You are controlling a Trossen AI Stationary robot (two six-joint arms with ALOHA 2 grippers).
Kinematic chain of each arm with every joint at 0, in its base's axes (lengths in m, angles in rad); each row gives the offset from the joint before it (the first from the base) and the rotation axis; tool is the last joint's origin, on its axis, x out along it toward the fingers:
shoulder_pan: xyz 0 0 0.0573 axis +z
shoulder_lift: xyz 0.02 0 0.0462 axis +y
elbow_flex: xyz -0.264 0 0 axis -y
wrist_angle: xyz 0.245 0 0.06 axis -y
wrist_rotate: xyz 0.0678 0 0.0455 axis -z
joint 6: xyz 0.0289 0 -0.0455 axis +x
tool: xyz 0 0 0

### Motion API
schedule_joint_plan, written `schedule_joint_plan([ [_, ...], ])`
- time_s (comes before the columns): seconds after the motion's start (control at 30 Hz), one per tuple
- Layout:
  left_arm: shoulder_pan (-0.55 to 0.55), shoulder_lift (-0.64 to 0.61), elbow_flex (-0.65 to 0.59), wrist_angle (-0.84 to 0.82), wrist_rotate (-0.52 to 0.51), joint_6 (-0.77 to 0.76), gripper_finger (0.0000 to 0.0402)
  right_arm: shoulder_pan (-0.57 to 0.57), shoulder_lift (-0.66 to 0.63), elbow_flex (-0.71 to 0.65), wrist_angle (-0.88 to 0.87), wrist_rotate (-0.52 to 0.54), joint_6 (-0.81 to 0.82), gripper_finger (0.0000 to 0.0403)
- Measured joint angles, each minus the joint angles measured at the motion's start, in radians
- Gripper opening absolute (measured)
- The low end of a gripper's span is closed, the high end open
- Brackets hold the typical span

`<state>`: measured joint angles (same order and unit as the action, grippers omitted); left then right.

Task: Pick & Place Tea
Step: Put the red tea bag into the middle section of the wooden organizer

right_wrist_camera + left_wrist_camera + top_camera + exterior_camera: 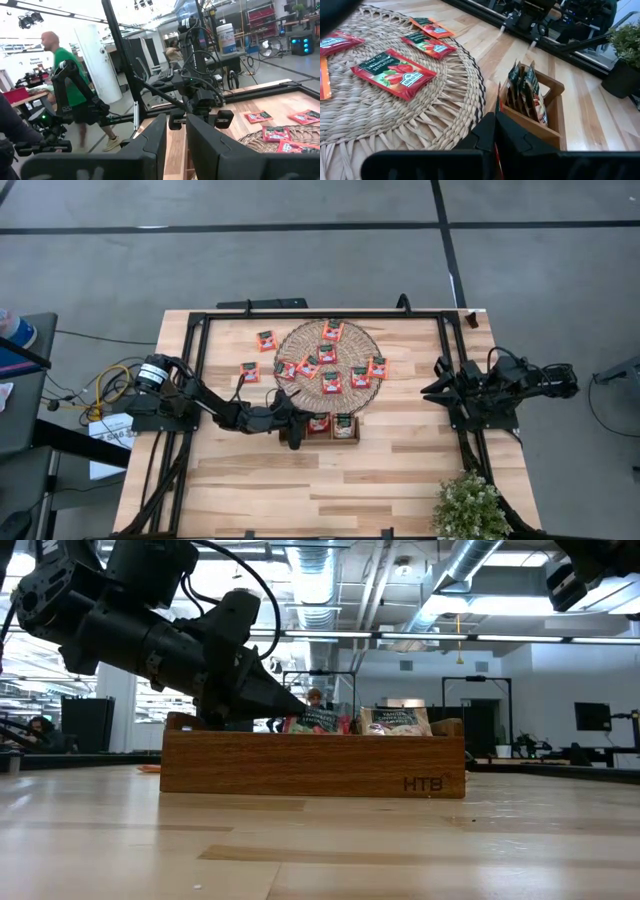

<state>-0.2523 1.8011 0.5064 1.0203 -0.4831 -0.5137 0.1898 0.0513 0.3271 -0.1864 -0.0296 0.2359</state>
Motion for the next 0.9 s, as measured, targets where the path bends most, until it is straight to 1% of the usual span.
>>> schedule_joint_plan([
  [0.13, 0.0, 0.0, 0.0, 0.0, 0.007, 0.0, 0.0027, 0.0, 0.0, 0.0, 0.0, 0.0, 0.0, 0.0066],
  [0.3, 0.0, 0.0, 0.0, 0.0, 0.045, 0.006, 0.0072, 0.0, 0.0, 0.0, 0.0, 0.0, 0.0, 0.0066],
  [0.43, -0.001, 0.0, 0.0, 0.0, 0.045, 0.007, 0.0107, 0.0, 0.0, 0.0, 0.0, 0.0, 0.0, 0.0066],
  [0.53, -0.001, -0.002, 0.0, 0.005, 0.045, 0.008, 0.0126, 0.0, 0.0, 0.0, 0.0, 0.0, 0.0, 0.0066],
  [0.63, -0.001, -0.008, 0.0, 0.028, 0.044, 0.04, 0.0137, 0.0, 0.0, 0.0, 0.0, 0.0, 0.0, 0.0066],
  [0.77, -0.001, -0.024, 0.0, 0.04, 0.04, 0.099, 0.014, 0.0, 0.0, 0.0, 0.0, 0.001, 0.0, 0.0066],
  [0.9, 0.001, -0.065, -0.001, 0.028, -0.002, 0.162, 0.014, 0.0, 0.0, 0.0, 0.0, 0.001, 0.0, 0.0066],
])
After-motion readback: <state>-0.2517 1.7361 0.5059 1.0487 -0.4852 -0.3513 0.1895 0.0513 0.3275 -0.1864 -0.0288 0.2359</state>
